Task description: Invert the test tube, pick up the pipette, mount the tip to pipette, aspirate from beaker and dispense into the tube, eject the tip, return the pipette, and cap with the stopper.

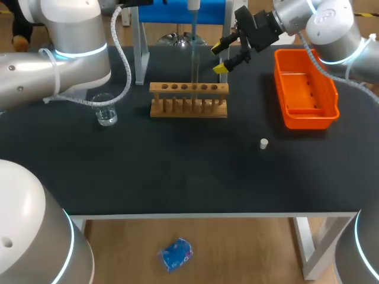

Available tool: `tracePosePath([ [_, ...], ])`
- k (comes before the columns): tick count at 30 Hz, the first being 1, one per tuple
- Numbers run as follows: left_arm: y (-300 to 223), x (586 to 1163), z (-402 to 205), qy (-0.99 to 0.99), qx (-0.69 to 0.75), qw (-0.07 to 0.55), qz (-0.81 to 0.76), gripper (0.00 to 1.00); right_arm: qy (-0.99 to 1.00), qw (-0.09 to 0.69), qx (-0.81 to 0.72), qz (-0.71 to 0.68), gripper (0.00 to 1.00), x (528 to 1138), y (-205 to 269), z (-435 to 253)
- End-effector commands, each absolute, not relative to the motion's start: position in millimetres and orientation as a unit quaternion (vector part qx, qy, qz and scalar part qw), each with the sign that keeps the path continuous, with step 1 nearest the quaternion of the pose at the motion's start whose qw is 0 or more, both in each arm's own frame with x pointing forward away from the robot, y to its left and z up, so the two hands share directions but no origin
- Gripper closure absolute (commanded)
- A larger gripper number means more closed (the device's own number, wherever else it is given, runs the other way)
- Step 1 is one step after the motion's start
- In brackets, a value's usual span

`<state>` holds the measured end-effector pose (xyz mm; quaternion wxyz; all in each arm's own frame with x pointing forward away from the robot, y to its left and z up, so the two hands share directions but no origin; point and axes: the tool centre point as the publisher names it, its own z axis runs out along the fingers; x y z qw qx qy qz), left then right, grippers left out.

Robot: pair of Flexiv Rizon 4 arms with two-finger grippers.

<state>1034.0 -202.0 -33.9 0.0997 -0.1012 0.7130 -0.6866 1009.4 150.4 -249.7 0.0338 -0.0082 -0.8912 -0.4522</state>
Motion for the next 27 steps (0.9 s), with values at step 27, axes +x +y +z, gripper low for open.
tracePosePath([
  [27,-219,1043,-40,0.709,-0.122,0.075,-0.691,1.00,-0.891,0.035,-0.008,-0.452,0.00,1010,150,-250],
])
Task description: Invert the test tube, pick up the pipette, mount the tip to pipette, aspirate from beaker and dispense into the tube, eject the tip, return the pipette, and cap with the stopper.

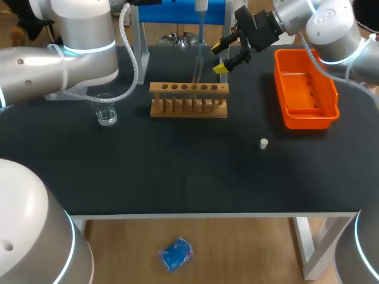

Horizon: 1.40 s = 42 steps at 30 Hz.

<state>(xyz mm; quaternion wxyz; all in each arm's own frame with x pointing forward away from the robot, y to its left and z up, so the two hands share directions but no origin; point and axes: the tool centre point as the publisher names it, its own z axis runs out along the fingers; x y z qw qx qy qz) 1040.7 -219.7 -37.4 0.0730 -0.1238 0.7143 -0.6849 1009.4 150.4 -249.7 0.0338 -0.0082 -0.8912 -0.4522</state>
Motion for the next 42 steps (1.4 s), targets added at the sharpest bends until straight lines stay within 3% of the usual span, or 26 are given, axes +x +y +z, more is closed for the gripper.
tracePosePath([
  [1,-218,1044,-40,0.708,-0.121,0.079,-0.692,1.00,-0.891,0.035,-0.008,-0.452,0.00,1010,150,-250],
  [42,-195,1045,-45,0.692,-0.138,0.108,-0.701,1.00,-0.891,0.035,-0.008,-0.452,0.00,1010,150,-250],
])
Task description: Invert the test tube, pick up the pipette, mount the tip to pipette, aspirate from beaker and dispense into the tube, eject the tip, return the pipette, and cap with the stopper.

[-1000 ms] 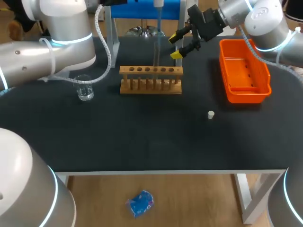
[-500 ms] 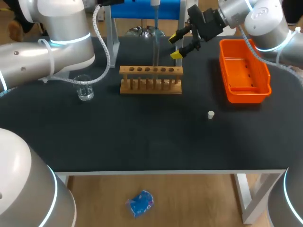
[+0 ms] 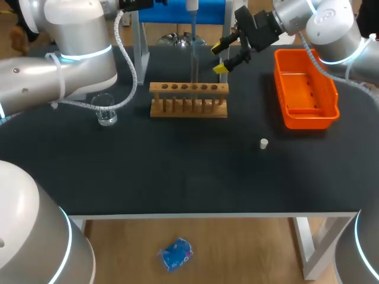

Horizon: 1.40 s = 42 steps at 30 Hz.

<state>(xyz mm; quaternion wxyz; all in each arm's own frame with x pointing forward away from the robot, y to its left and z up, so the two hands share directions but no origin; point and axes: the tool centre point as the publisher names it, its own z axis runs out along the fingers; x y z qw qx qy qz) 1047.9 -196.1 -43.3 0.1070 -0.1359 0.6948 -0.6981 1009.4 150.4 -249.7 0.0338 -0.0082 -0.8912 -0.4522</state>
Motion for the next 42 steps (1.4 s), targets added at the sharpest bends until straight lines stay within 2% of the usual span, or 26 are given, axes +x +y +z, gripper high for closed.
tracePosePath([
  [1,-195,1045,-45,0.692,-0.138,0.107,-0.701,1.00,-0.891,0.035,-0.008,-0.452,0.00,1010,150,-250],
  [42,-200,1051,-69,0.696,-0.150,0.081,-0.698,1.00,-0.891,0.035,-0.008,-0.452,0.00,1010,150,-250],
])
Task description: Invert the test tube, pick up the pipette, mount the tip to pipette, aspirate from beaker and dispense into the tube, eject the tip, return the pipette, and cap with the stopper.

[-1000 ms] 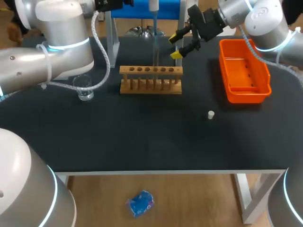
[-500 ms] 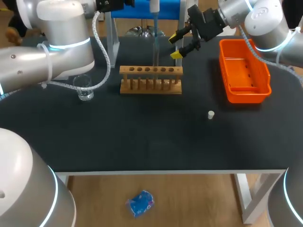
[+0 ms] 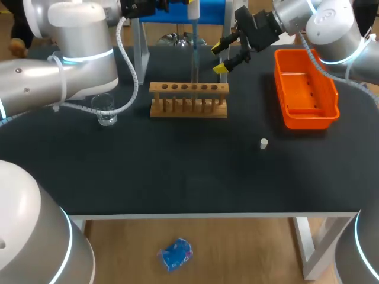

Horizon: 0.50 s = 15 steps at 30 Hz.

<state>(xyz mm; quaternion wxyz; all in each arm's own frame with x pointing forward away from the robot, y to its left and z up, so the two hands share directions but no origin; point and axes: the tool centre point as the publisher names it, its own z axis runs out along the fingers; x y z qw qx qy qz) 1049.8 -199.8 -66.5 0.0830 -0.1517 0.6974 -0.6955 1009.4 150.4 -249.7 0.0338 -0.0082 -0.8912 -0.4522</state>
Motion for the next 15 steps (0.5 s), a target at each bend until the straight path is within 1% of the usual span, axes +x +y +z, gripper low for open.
tracePosePath([
  [1,-200.0,1051.4,-69.1,0.696,-0.150,0.081,-0.698,1.00,-0.891,0.035,-0.008,-0.452,0.00,1010.1,149.9,-249.7],
  [15,-203.0,1053.5,-76.6,0.696,-0.151,0.074,-0.698,1.00,-0.891,0.035,-0.008,-0.452,0.00,1010.1,149.9,-249.7],
])
